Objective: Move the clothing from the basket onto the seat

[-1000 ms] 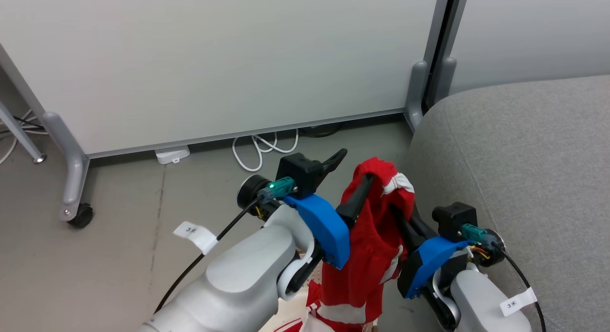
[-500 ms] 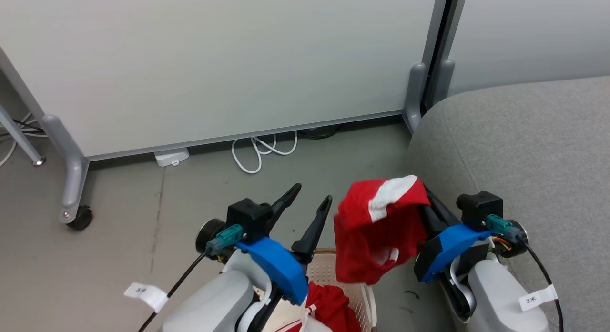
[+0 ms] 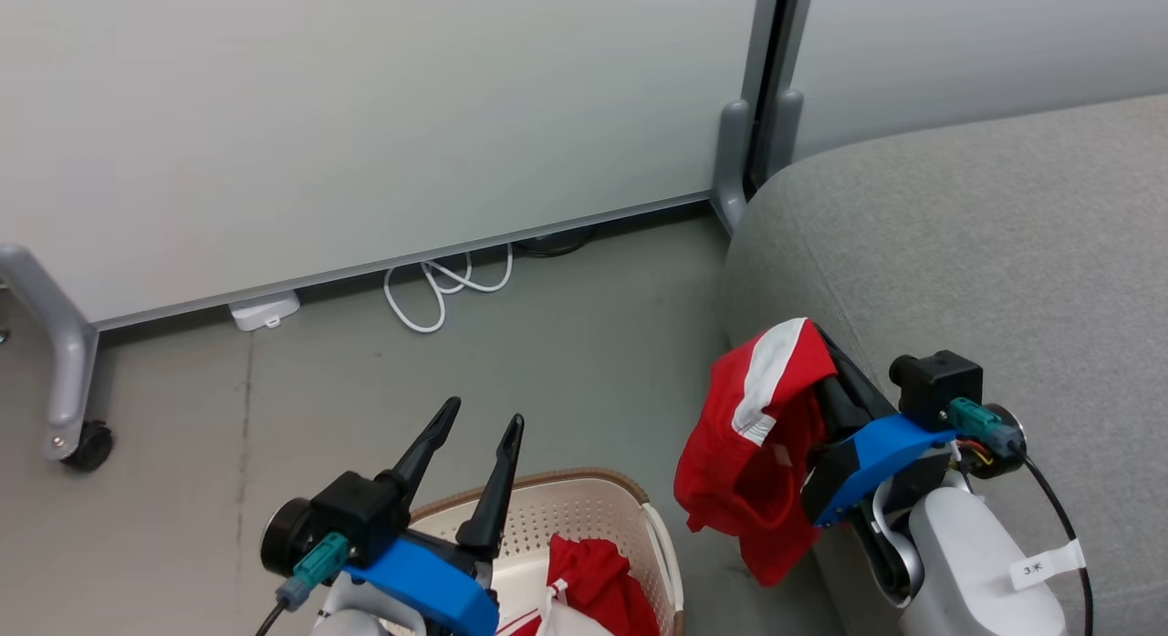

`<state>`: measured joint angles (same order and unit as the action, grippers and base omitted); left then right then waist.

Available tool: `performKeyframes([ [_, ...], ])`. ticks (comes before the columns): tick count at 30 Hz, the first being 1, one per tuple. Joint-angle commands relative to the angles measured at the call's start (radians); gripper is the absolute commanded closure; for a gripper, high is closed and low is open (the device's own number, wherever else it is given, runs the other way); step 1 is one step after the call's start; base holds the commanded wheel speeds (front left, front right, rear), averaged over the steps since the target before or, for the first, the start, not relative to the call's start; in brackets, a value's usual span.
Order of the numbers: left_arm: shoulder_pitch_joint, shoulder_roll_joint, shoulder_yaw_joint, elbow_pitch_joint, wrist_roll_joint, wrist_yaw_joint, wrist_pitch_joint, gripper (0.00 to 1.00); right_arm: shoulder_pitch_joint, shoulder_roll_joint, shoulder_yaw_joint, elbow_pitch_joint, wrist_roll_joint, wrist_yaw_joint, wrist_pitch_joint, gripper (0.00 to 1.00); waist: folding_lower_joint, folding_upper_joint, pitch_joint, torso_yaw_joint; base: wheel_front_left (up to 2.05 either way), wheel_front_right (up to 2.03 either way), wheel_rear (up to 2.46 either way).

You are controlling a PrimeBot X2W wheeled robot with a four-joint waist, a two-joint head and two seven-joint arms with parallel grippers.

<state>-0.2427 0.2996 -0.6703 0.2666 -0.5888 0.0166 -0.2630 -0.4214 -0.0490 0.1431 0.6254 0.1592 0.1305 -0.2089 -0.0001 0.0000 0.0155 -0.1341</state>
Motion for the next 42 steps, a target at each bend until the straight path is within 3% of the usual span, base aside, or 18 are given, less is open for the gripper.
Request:
performKeyframes([
  [1, 0.029, 0.002, 0.024, -0.016, 0.023, -0.007, -0.003, 0.00, 0.013, -0.003, -0.003, -0.015, -0.004, 0.000, 0.005, 1.00, 0.0001, 0.0000, 0.009, -0.024, 0.00, 0.00, 0.00],
  [12, 0.150, -0.044, 0.201, -0.067, 0.147, -0.045, -0.003, 0.00, 0.040, -0.003, 0.005, -0.102, 0.009, 0.000, 0.036, 1.00, 0.0001, 0.0000, 0.035, -0.148, 0.00, 0.00, 0.00],
  [22, 0.170, -0.084, 0.266, -0.049, 0.209, -0.095, -0.003, 0.00, 0.068, -0.003, 0.015, -0.140, 0.027, 0.000, 0.044, 1.00, 0.0001, 0.0000, 0.044, -0.229, 0.00, 0.00, 0.00],
  [34, 0.151, -0.109, 0.292, -0.028, 0.254, -0.127, -0.003, 0.00, 0.069, -0.003, -0.011, -0.157, 0.040, 0.000, 0.054, 1.00, 0.0001, 0.0000, 0.070, -0.231, 0.00, 0.00, 0.00],
  [42, 0.124, -0.110, 0.315, -0.051, 0.287, -0.134, -0.003, 0.00, -0.069, -0.003, -0.098, -0.152, 0.089, 0.000, 0.126, 1.00, 0.0001, 0.0000, 0.145, -0.212, 0.00, 0.00, 0.00],
])
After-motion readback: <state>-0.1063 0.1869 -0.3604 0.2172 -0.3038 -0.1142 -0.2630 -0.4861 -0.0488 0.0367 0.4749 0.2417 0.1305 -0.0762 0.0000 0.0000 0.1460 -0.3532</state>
